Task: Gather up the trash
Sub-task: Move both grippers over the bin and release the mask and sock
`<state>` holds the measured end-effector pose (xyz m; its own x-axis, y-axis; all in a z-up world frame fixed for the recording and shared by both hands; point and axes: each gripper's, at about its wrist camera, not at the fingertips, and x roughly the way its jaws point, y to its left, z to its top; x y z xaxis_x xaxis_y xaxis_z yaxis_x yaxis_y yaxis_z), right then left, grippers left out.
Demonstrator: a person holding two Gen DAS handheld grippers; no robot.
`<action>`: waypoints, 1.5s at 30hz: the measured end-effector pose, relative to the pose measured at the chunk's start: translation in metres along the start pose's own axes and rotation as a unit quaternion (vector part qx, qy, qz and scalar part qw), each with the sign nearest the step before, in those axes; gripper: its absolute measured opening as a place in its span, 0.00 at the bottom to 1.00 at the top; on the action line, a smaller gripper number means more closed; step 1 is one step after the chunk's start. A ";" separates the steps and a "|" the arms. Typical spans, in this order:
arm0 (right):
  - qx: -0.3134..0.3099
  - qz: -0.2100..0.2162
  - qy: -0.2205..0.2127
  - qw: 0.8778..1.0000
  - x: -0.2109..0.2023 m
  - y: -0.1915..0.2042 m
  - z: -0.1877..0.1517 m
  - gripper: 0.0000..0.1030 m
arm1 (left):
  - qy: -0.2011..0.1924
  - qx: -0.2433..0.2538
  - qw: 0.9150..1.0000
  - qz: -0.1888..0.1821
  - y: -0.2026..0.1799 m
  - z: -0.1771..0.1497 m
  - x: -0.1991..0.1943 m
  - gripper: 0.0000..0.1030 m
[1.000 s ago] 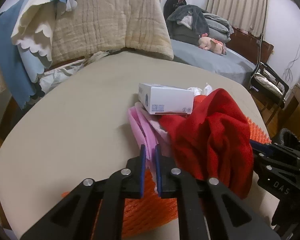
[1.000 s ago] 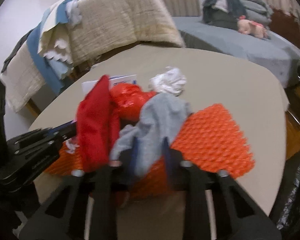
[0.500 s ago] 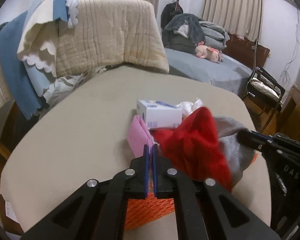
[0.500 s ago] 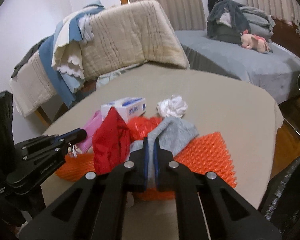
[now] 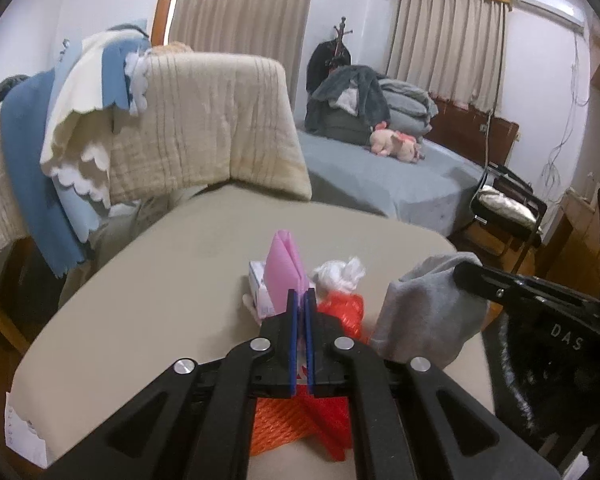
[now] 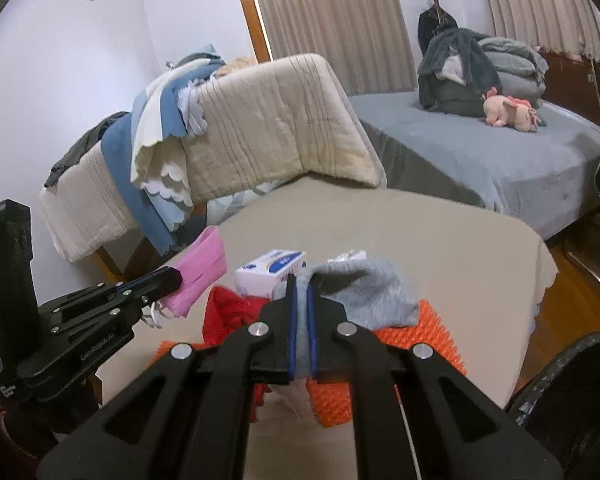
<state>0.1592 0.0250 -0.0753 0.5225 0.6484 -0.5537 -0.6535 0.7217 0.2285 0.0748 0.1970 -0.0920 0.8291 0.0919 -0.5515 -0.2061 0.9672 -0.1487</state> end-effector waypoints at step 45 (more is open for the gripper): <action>0.102 -0.196 -0.040 0.974 -0.195 -0.143 -0.050 0.04 | 0.027 0.111 0.969 -0.219 -0.224 -0.014 -0.006 0.03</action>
<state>0.1234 -0.2167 -0.0398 0.7567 0.3248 -0.5674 -0.2772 0.9454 0.1715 0.1090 -0.0236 -0.0667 0.7821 -0.3451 -0.5188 0.2812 0.9385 -0.2004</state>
